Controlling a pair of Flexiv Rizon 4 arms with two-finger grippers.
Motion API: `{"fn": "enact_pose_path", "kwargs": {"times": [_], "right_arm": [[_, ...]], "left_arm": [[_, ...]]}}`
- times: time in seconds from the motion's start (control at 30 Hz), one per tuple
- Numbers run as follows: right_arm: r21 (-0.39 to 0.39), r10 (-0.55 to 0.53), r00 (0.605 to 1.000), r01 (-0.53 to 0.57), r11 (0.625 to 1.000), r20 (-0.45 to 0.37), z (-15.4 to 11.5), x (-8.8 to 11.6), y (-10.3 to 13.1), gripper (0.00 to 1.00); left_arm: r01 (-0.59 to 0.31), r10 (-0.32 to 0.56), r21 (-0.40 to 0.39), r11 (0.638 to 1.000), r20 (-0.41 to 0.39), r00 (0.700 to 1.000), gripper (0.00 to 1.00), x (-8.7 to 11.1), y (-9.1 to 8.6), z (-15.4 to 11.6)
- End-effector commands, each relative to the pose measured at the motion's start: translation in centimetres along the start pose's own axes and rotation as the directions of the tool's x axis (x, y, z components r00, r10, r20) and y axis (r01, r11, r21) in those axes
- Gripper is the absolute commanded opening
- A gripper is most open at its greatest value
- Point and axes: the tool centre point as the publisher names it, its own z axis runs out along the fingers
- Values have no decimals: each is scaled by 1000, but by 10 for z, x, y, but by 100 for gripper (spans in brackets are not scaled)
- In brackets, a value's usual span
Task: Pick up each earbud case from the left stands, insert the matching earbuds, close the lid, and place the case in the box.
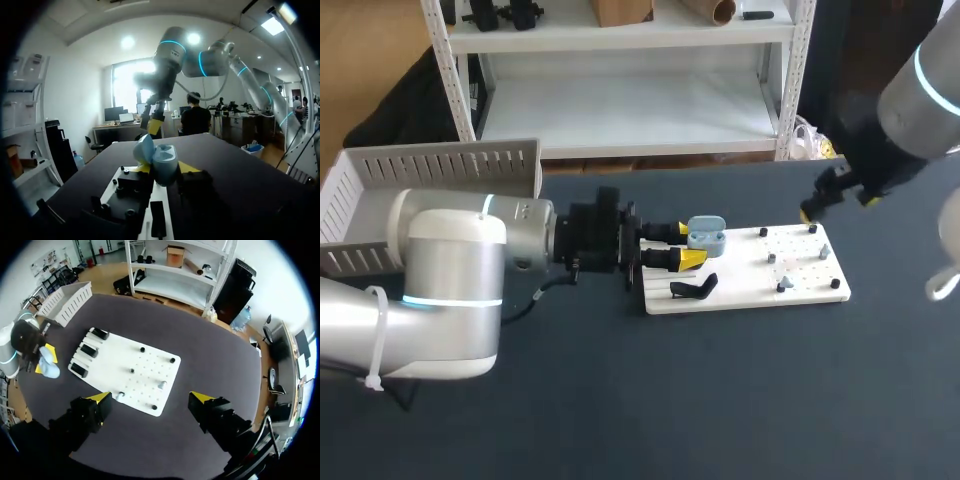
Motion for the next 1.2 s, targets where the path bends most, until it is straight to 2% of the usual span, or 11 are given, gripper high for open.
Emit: {"fn": "enact_pose_path", "kwargs": {"times": [0.03, 0.13, 0.23, 0.3, 0.37, 0.4, 0.47, 0.6, 0.7, 1.2], "right_arm": [[172, 7, 997, 7, 985, -78, 13, 2, -6, 90], [180, 1, 994, 20, 983, -113, 23, 6, -9, 94], [180, -9, 990, 34, 983, -140, 33, 8, -11, 93], [175, -14, 988, 41, 984, -156, 39, 10, -10, 86], [170, -17, 986, 46, 984, -167, 45, 10, -11, 68], [165, -16, 985, 44, 985, -170, 47, 10, -11, 66], [161, -13, 984, 42, 986, -179, 54, 10, -13, 69], [158, -17, 981, 48, 986, -192, 64, 9, -13, 64], [159, -15, 979, 48, 986, -203, 72, 8, -14, 52], [137, 22, 975, 9, 991, -223, 90, 9, -11, 47]], "left_arm": [[-2, 2, -6, 1000, 2, 1000, 0, 0, -1, 0], [-2, 2, -6, 1000, 2, 1000, 0, 0, -1, 0], [-2, 2, -6, 1000, 2, 1000, 0, 0, -1, 0], [-2, 2, -6, 1000, 2, 1000, 0, 0, -1, 0], [-2, 2, -6, 1000, 2, 1000, 0, 0, -1, 0], [-2, 2, -6, 1000, 2, 1000, 0, 0, -1, 0], [-2, 2, -6, 1000, 2, 1000, 0, 0, -1, 0], [-2, 2, -6, 1000, 2, 1000, 0, 0, -1, 0], [-2, 2, -6, 1000, 2, 1000, 0, 0, -1, 0], [-2, 2, -6, 1000, 2, 1000, 0, 0, -1, 0]]}}
